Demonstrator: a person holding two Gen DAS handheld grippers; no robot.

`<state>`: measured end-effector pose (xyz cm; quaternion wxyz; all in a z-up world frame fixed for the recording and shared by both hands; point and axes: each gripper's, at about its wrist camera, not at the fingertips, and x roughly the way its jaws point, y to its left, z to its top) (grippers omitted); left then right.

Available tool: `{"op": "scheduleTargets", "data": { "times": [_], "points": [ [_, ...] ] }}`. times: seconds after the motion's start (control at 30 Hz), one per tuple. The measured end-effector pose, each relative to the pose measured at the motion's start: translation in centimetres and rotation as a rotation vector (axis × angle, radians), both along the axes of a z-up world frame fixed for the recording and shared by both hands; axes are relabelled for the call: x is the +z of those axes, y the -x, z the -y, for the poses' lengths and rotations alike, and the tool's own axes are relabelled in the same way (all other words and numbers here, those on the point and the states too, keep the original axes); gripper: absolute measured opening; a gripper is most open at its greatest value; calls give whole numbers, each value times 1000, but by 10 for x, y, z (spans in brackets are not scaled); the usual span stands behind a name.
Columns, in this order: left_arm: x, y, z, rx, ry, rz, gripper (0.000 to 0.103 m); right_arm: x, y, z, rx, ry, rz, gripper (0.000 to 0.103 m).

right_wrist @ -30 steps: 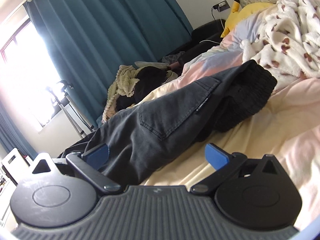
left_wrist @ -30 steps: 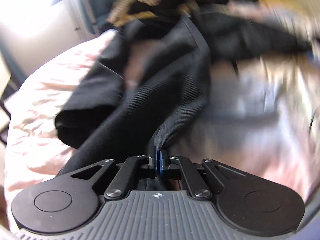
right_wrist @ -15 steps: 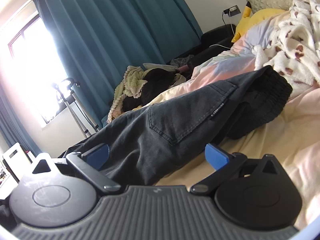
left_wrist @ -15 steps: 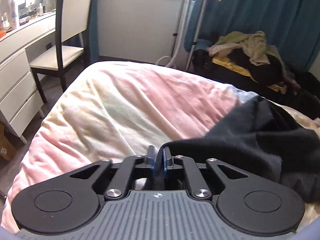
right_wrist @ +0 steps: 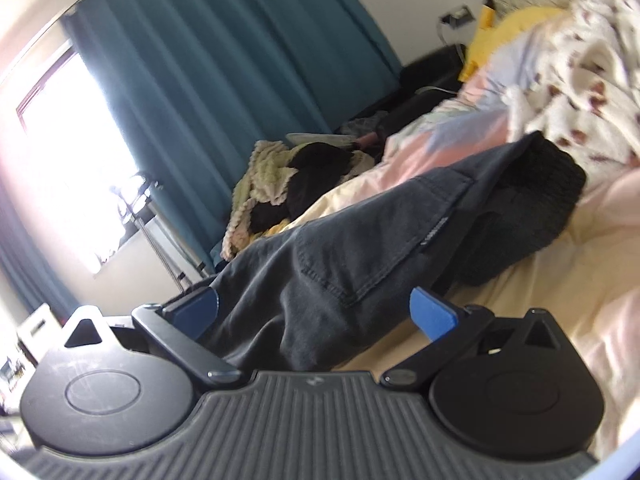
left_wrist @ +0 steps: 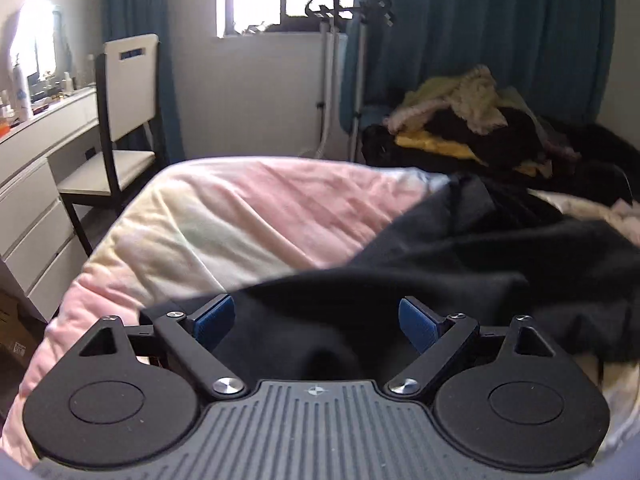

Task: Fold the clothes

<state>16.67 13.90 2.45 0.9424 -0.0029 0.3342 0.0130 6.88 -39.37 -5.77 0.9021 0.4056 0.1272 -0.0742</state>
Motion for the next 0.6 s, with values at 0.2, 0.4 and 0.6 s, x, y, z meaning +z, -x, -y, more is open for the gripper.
{"op": "scheduleTargets", "data": {
  "times": [0.2, 0.4, 0.6],
  "points": [
    [-43, 38, 51, -144, -170, -19, 91, 1, -7, 46, 12, -208, 20, 103],
    [-76, 38, 50, -198, -280, -75, 91, -6, -13, 113, -71, -443, 56, 103],
    [-102, 27, 41, -192, -329, -85, 94, -38, -23, 155, -150, -549, 54, 97]
  ]
}}
